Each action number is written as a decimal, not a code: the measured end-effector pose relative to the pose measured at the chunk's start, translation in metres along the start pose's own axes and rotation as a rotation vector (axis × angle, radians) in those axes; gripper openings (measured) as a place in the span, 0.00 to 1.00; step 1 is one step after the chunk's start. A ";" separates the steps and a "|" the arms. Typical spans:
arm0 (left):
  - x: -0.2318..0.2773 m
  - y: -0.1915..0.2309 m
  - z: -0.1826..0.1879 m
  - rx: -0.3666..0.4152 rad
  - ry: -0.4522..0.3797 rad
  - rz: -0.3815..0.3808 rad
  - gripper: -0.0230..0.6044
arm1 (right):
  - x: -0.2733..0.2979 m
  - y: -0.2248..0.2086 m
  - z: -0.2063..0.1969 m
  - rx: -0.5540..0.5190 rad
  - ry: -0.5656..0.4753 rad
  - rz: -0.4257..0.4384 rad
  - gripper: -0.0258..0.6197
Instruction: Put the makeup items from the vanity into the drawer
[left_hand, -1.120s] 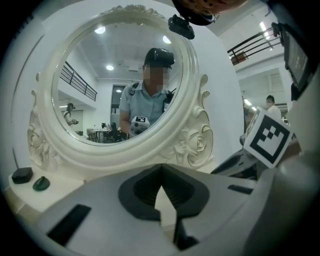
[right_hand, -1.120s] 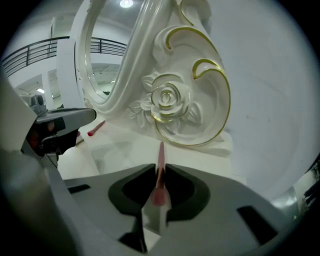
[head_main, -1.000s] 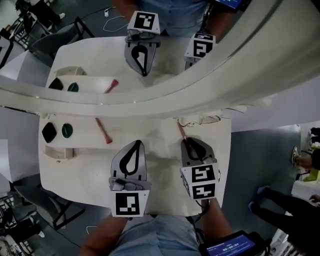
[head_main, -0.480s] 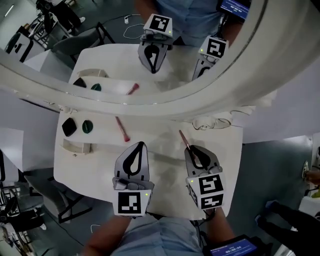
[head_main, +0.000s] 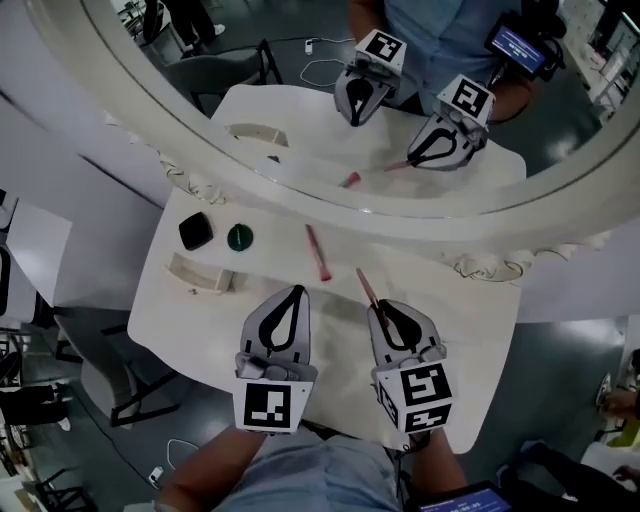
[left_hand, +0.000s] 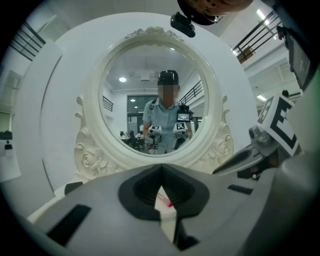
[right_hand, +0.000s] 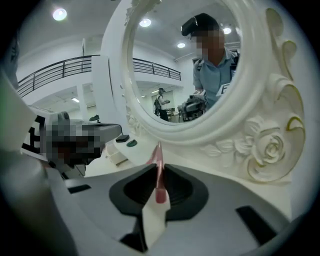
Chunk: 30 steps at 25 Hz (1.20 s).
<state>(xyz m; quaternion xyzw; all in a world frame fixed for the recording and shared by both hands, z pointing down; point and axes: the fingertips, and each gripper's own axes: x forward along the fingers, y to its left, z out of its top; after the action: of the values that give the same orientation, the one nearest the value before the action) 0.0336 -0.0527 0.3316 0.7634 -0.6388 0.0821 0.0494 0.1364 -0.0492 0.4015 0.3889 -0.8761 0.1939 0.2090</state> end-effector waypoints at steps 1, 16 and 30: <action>-0.004 0.015 0.001 -0.008 -0.005 0.011 0.03 | 0.009 0.013 0.007 -0.010 -0.001 0.012 0.11; -0.065 0.233 -0.019 -0.106 0.008 0.265 0.03 | 0.147 0.211 0.060 -0.219 0.012 0.297 0.11; -0.088 0.330 -0.078 -0.195 0.118 0.364 0.03 | 0.229 0.272 0.018 -0.446 0.201 0.360 0.11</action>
<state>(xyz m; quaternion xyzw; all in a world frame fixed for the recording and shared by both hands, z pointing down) -0.3105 -0.0130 0.3817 0.6210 -0.7670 0.0722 0.1447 -0.2150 -0.0265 0.4563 0.1509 -0.9267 0.0681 0.3374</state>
